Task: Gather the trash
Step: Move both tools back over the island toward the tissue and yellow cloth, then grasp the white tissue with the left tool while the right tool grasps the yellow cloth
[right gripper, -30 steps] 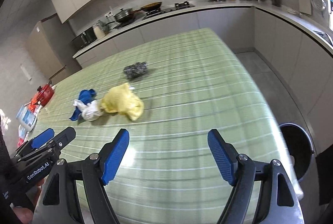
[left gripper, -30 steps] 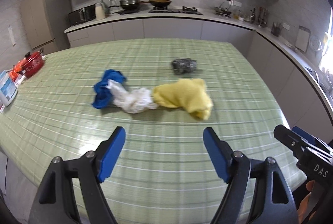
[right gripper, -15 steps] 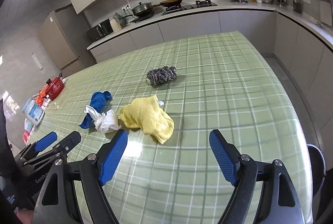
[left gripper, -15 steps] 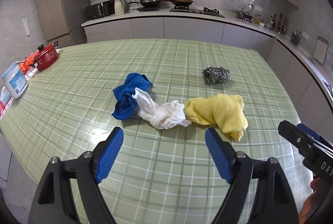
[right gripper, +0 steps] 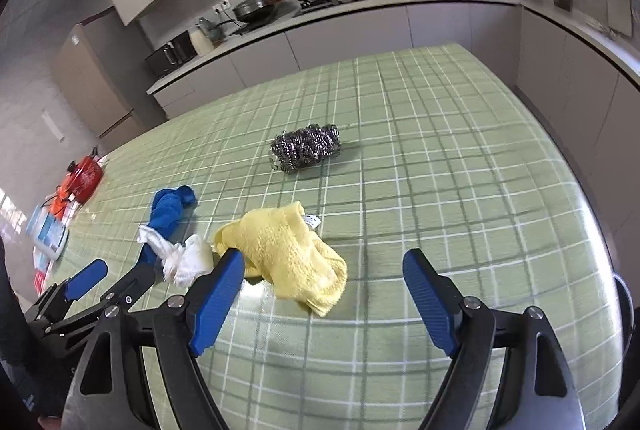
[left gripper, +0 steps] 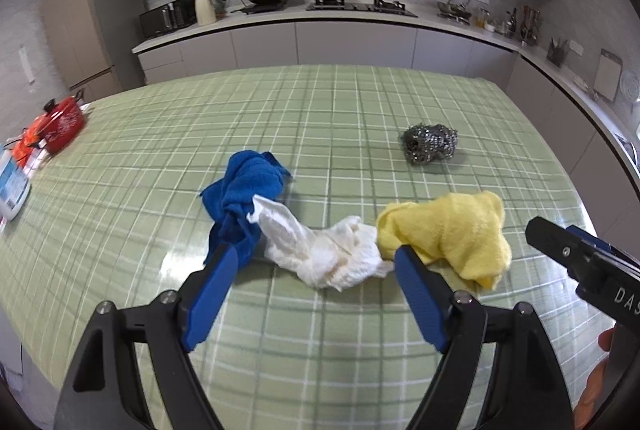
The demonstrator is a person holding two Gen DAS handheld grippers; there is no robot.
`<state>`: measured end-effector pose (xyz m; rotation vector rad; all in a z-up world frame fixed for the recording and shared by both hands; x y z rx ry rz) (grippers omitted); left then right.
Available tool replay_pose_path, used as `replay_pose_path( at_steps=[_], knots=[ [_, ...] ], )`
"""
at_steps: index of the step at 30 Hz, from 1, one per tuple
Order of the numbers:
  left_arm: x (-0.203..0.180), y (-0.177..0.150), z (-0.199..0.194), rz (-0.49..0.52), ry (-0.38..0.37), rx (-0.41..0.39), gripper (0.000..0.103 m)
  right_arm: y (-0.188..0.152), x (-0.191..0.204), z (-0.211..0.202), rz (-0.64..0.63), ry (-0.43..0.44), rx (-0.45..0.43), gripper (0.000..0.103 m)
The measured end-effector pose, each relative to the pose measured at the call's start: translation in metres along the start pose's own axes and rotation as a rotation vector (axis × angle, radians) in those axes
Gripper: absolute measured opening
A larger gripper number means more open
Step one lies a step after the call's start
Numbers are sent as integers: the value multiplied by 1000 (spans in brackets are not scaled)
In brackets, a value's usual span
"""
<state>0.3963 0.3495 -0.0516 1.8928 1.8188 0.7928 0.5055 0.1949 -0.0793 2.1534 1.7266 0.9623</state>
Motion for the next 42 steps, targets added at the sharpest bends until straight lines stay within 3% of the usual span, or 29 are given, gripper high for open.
replay_pose_path(
  at_steps=[7,12,20,21,23,24,25,34,42],
  knots=[
    [3,3,29,45,-82,37,82,1,16,29,-3,-50,24,83],
    [-1,2,44,78,-97,57,82,2,21,49,1,-77,46,83],
    [5,-6,60,73,-146,76,84,0,27,78,-5,-65,96,84],
    [6,-7,61,65,-158,77,82,-1,29,82,-13,-54,109,83],
    [8,-9,60,46,-177,74,64,-6,32,87,-27,-41,128,79],
    [8,-10,59,44,-188,76,60,-9,34,89,-34,-27,133,57],
    [7,-10,58,48,-190,73,55,-11,35,91,-41,-18,144,48],
    [2,-5,37,21,-196,23,28,-7,28,63,-48,-11,69,43],
    [-13,-8,26,17,-162,25,31,-2,3,22,-17,5,22,43]
  ],
)
Point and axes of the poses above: each gripper's, at about its wrist camera, not at the fingertips, and z roughly the way its jaws point, x to its left, y to its top, the point moved 3 cm from there along z, roughly the way its jaws point, and after that the axes turned 9 degrees about z, right-handed, at the moved point
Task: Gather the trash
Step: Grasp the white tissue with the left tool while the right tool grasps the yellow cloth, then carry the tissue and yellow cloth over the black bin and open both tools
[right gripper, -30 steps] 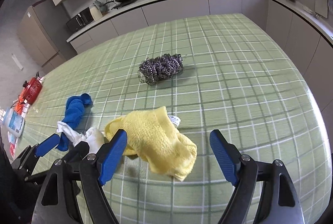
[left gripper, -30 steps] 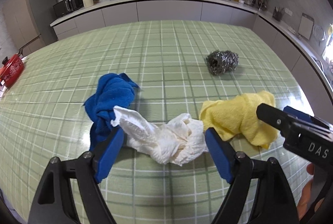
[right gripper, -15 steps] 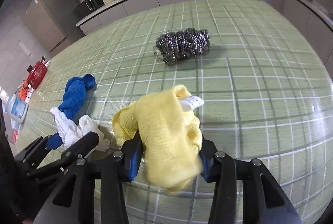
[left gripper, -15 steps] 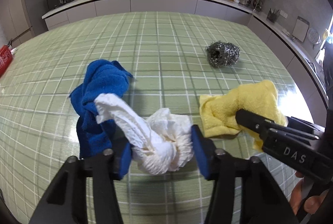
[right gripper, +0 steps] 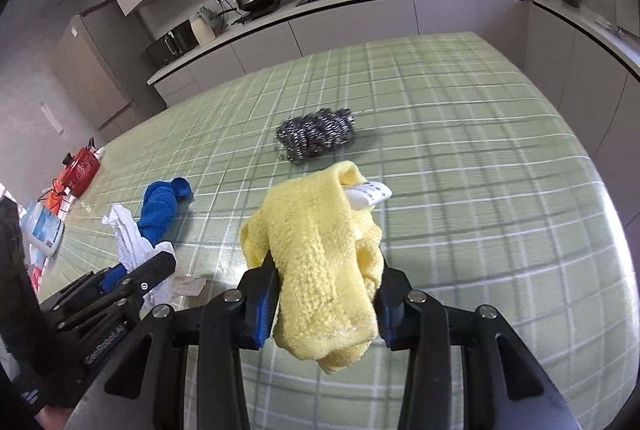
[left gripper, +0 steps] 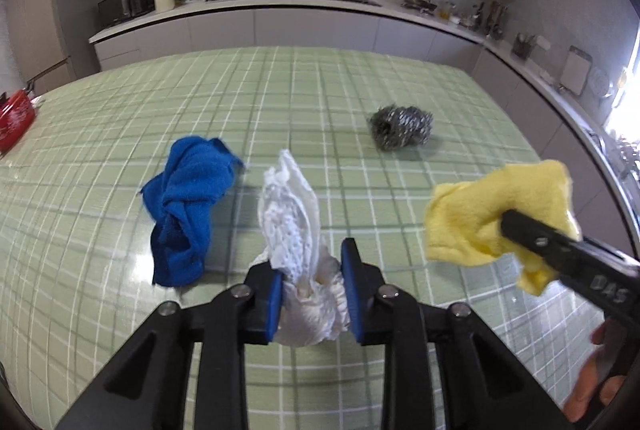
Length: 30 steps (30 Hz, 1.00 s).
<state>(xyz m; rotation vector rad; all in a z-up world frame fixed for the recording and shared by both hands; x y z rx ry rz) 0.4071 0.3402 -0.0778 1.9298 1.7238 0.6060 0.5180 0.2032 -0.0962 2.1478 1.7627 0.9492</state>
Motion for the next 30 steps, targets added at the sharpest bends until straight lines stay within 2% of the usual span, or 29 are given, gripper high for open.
replay_pose_path(
  at_steps=[2,4,7,9,11,16,25,30],
  knots=[
    [1,-6,8,-12,19,37,46,-1,-6,-5,4,5,-1,43],
    [4,-14,14,-25,48,66,54,-4,-14,-9,8,7,-2,43],
    [5,-20,18,-27,68,61,57,-8,-23,-10,21,13,7,43],
    [6,-20,18,-33,59,46,51,-10,-26,-9,27,19,17,43],
    [6,-22,17,-43,48,46,40,-11,-28,-10,26,22,20,43],
    [-4,-22,5,-46,39,21,29,-11,-31,-17,16,27,8,43],
    [-46,-6,-31,-26,3,-66,29,-6,-50,-44,15,39,-34,43],
    [-78,-4,-44,-29,-46,-87,29,-9,-83,-64,38,30,-51,43]
  ],
)
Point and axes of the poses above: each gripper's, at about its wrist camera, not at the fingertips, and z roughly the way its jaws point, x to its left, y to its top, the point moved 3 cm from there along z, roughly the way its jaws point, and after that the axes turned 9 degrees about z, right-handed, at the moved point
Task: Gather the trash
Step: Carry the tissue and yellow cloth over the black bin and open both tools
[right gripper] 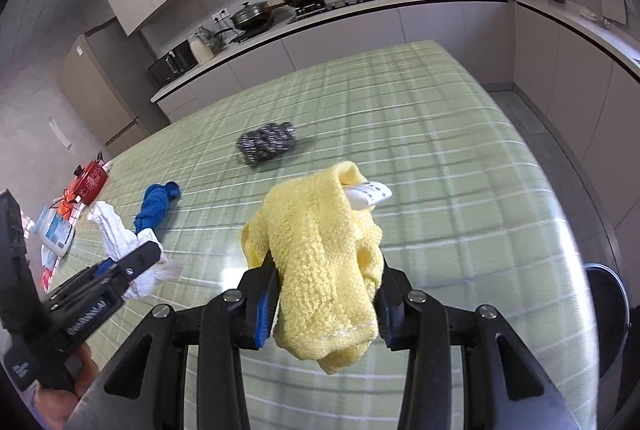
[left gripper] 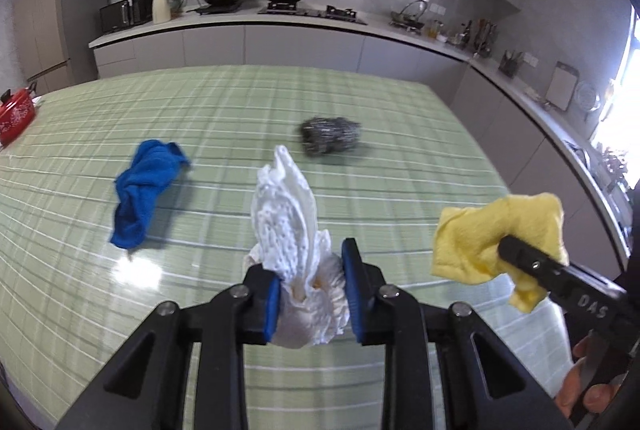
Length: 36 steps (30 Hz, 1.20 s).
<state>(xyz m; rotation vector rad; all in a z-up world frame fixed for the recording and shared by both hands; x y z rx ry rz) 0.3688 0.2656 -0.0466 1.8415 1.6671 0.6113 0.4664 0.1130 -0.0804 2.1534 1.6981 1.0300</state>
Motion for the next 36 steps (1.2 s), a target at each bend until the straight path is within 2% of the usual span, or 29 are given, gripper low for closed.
replay_pose_path(
  at_steps=[6,14,18,25,31,36],
  knots=[
    [-51,3,-2,85,-87,-4,28,-3,-44,-31,79,-53,-47,43],
    [-123,-6,9,177,-241,16,29,-21,-122,-87,215,-222,-113,43],
    [-169,-13,2,219,-281,26,29,-29,-164,-118,273,-257,-144,43],
    [-262,-21,-4,250,-294,8,29,-28,-244,-160,294,-267,-170,43],
    [-343,-32,15,199,-305,55,29,-20,-332,-180,237,-282,-119,43],
    [-385,-43,33,189,-291,95,29,-19,-377,-178,220,-277,-73,43]
  ],
)
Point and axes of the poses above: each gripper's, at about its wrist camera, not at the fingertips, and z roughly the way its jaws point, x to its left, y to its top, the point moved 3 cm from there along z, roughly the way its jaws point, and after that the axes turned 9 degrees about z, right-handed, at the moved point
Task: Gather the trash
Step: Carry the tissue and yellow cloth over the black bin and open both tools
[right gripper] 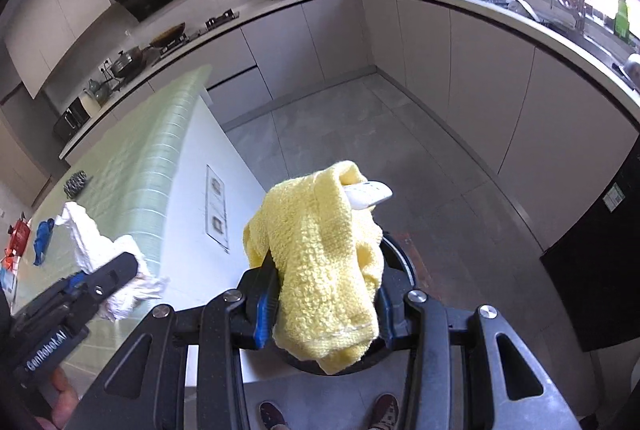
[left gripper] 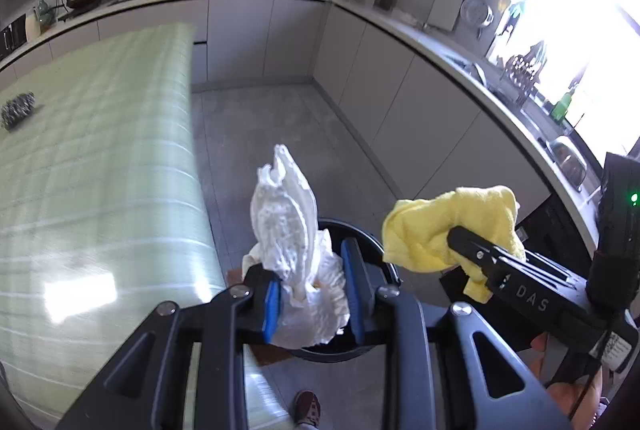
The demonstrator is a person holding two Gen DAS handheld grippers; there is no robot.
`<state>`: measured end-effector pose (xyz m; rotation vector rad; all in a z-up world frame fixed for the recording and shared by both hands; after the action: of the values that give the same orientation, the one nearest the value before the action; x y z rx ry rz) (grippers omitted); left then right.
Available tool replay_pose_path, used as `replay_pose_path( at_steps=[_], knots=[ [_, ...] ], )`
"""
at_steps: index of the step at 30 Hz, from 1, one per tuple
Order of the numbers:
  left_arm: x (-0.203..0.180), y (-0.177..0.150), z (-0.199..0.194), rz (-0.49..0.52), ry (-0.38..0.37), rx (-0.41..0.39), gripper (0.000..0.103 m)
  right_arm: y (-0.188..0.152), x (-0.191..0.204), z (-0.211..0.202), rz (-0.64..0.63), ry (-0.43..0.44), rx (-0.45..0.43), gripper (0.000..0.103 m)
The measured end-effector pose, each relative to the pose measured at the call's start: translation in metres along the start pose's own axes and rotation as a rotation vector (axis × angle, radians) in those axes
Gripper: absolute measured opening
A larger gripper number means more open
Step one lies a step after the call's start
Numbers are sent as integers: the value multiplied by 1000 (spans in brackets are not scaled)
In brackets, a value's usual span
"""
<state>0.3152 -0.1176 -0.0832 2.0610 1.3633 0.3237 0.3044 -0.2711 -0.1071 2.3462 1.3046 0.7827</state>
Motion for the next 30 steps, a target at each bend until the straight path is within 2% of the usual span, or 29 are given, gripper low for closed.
replay_pose_path(
  at_steps=[8,13,15,17,19,20,23,25,30],
  knots=[
    [-14,-19,50,-7,64,92,30,-5,-26,45,-25,13,77,43],
    [-12,-24,67,-31,90,108,33,-1,-28,69,-65,15,105,45],
    [-10,-25,74,-44,97,115,37,-1,-27,78,-79,22,117,46],
    [-9,-24,79,-52,116,115,52,0,-26,87,-98,24,126,52],
    [-9,-24,82,-66,141,124,67,2,-26,94,-115,4,126,63],
    [-9,-22,83,-70,149,124,69,6,-26,96,-119,-5,121,64],
    [-11,-13,79,-72,166,121,69,16,-26,92,-117,-7,98,66],
    [-13,-6,68,-72,178,92,69,21,-26,85,-106,-4,78,66],
    [-17,11,33,-60,160,38,69,36,-23,56,-64,17,19,66]
  ],
)
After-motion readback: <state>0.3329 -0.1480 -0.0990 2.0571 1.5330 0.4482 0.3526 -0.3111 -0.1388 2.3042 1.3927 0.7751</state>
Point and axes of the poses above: each gripper's, at about its wrist camera, not at the fingertips, and z roughly the way its jaws point, x to its left, y to its top, the point moved 3 cm from there along z, roughly the way its jaws point, and after that the axes turned 9 degrees about z, right-handed, at the moved point
